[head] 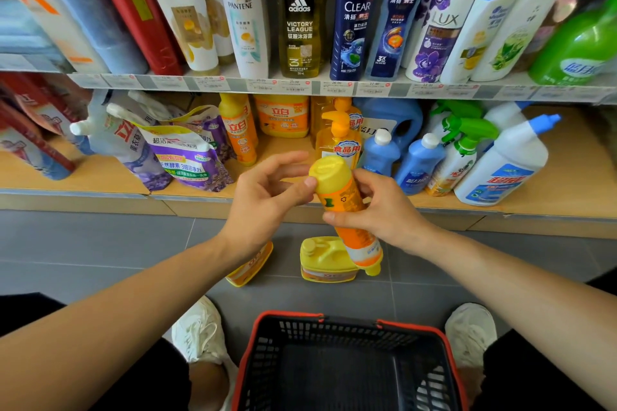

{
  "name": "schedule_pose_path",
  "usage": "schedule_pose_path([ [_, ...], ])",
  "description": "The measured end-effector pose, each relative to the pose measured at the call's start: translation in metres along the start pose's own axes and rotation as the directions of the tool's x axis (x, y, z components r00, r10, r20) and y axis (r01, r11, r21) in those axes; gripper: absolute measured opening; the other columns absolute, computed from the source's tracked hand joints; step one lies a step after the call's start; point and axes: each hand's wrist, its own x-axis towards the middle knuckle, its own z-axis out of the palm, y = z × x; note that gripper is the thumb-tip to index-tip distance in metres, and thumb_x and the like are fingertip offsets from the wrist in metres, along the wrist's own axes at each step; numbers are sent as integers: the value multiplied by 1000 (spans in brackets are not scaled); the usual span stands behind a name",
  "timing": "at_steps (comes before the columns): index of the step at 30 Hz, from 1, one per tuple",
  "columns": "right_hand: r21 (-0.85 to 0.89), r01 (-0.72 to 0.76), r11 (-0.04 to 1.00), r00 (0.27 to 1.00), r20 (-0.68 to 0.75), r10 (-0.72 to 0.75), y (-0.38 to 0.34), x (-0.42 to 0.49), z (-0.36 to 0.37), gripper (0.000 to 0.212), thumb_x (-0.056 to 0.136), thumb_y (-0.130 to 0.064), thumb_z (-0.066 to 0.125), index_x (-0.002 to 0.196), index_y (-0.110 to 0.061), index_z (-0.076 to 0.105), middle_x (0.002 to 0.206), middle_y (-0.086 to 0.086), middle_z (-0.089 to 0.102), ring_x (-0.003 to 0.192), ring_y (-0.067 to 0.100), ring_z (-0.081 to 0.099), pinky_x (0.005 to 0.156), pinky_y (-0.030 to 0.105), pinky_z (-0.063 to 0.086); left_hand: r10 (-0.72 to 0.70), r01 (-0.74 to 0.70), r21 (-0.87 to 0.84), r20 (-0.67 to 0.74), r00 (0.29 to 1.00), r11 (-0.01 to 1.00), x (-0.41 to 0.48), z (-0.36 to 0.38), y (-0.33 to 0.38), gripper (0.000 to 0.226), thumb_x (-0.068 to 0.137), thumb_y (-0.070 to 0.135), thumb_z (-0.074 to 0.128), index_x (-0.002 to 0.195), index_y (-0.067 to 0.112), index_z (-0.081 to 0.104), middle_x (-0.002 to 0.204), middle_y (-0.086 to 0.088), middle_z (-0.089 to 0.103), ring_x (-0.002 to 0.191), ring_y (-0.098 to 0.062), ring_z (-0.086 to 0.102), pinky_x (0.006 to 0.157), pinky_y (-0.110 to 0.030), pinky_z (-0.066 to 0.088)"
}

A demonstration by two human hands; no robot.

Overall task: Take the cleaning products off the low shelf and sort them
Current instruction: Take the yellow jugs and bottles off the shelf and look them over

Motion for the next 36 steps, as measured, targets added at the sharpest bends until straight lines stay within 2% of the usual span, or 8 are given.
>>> schedule_pose_path([
  [4,22,-24,999,1000,-12,24,-1,4,-5,44,62,-44,89,100,-36,70,99,-14,75,93,5,70,77,22,57,-210,194,141,111,971,971,0,-10,-24,52,85,29,76,133,20,60,119,-3,73,107,-25,70,75,-29,59],
  [7,78,-26,997,999,-22,28,-2,8,-9,41,68,-27,92,104,-23,73,101,-2,77,98,16,72,89,41,59,-333,227,386,232,914,894,-5,-19,-48,60,82,41,68,139,22,57,132,5,66,121,-18,62,101,-38,52],
  [12,281,29,959,995,-100,-1,-7,11,-12,58,74,-7,86,120,-29,59,111,-3,73,103,15,71,81,29,59,-482,275,507,338,808,817,-14,-25,-67,56,86,33,79,136,20,57,127,5,69,117,-11,64,108,-40,48],
  [18,385,4,923,980,-184,72,-3,19,-14,86,82,-6,80,141,-52,36,138,-2,52,116,14,64,76,39,62,-451,390,266,229,863,882,-17,-27,-70,52,77,26,80,123,10,63,113,-5,75,104,-17,70,91,-27,56],
  [26,310,-454,835,838,-169,518,38,29,-18,34,88,-30,76,117,-17,65,115,6,68,99,24,67,73,34,58,-343,345,-15,-166,925,938,7,-50,-53,59,55,29,89,108,12,68,105,-12,73,97,-24,72,79,-34,60],
  [30,91,-650,754,760,80,645,65,25,-1,31,88,-28,76,115,-16,68,109,3,72,96,23,70,81,37,60,-263,267,4,-157,952,964,21,-60,-40,51,61,31,88,107,17,71,105,-3,77,101,-20,74,75,-28,61],
  [33,-292,-470,833,858,73,509,83,25,5,34,86,-26,78,117,-17,70,96,-3,72,84,10,67,75,25,56,-193,225,177,-182,964,958,25,-63,-39,44,65,33,90,101,16,73,103,-1,77,102,-19,72,83,-38,63],
  [36,-631,-264,730,886,140,441,94,27,10,50,83,-34,80,129,-22,65,108,-4,68,99,14,65,88,30,53,-97,161,368,-186,978,916,29,-63,-44,42,66,34,93,99,16,73,98,0,76,96,-20,71,86,-47,60],
])
